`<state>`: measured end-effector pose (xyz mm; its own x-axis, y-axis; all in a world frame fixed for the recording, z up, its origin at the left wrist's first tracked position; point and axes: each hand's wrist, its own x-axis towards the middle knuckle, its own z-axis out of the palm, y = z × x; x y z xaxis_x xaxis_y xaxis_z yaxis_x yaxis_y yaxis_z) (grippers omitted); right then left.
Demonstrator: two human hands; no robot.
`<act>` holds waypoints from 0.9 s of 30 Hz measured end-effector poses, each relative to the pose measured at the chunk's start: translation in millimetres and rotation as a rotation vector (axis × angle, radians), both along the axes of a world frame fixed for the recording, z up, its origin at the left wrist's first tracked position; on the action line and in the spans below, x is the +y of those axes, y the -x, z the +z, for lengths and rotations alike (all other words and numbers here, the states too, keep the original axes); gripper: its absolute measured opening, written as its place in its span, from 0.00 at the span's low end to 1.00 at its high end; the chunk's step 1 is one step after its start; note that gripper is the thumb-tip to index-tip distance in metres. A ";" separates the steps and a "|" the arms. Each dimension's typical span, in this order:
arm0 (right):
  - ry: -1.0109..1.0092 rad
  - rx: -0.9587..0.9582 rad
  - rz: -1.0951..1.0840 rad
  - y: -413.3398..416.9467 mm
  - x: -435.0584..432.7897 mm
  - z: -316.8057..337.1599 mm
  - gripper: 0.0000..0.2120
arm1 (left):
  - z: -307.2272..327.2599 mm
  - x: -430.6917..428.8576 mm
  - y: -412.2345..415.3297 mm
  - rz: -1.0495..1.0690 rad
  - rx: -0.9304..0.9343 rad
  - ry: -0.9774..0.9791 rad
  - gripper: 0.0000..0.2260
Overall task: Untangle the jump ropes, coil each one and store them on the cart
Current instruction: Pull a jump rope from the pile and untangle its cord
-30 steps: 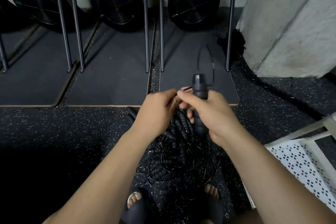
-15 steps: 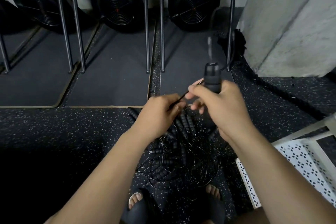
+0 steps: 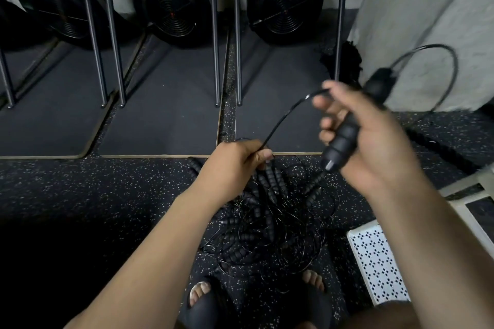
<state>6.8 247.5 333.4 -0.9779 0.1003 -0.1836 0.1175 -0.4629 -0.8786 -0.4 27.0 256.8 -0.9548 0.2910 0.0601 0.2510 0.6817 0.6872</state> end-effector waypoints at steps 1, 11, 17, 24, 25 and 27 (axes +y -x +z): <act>-0.058 -0.033 0.047 -1.9 -7.6 -4.4 0.14 | -0.8 1.0 0.6 -0.005 0.024 -0.010 0.15; -0.799 0.039 0.203 -10.2 -40.3 -26.3 0.02 | -3.1 5.3 -1.9 -0.081 0.192 -0.070 0.09; -0.471 0.071 0.197 -13.6 -31.8 -10.8 0.05 | -3.9 1.0 -0.1 -0.042 0.119 -0.064 0.07; -0.092 0.127 0.050 -10.5 -7.6 13.6 0.05 | 2.0 -4.3 3.8 -0.032 0.135 -0.092 0.15; -0.042 0.133 0.022 -8.8 -3.1 15.2 0.05 | 1.7 -5.4 4.8 -0.031 0.128 -0.090 0.14; 0.055 0.138 -0.019 -6.5 5.0 19.3 0.06 | 0.3 -7.7 6.2 -0.028 0.119 -0.066 0.16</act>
